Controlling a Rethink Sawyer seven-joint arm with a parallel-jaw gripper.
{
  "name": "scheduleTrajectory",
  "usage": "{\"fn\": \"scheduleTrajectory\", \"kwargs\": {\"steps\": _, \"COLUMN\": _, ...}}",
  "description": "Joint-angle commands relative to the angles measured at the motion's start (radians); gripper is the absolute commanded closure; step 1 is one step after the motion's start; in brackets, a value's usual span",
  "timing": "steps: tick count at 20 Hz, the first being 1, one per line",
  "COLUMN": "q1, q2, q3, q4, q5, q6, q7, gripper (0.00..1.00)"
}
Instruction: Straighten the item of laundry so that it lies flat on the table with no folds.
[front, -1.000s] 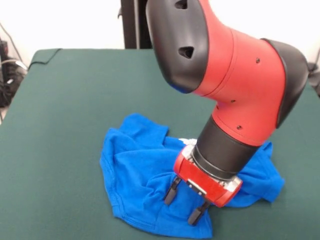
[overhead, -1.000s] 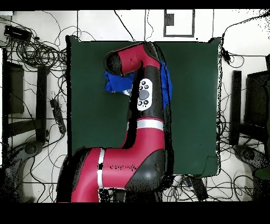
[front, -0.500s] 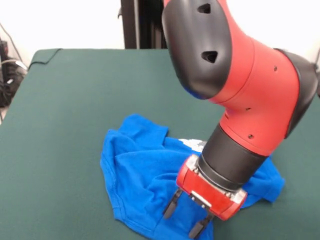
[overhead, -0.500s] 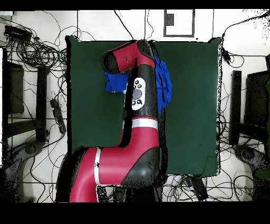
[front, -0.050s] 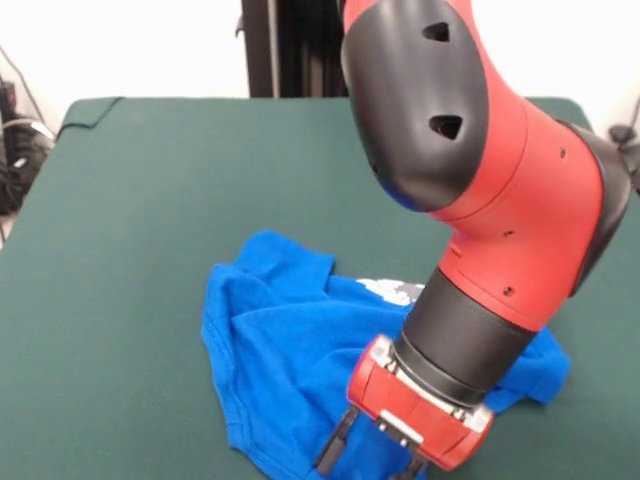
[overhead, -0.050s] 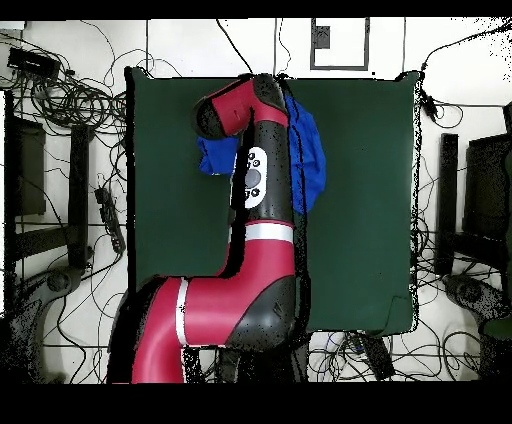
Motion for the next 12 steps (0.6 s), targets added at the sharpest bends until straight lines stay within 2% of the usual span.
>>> {"fn": "scheduleTrajectory", "kwargs": {"steps": 1, "q1": 0.034, "q2": 0.16, "q3": -0.015, "q4": 0.027, "q5": -0.102, "q6": -0.11, "q7": 0.046, "gripper": 0.0}}
{"fn": "scheduleTrajectory", "kwargs": {"steps": 12, "q1": 0.034, "q2": 0.193, "q3": -0.114, "q4": -0.025, "q5": -0.178, "q6": -0.133, "q7": 0.114, "gripper": 0.0}}
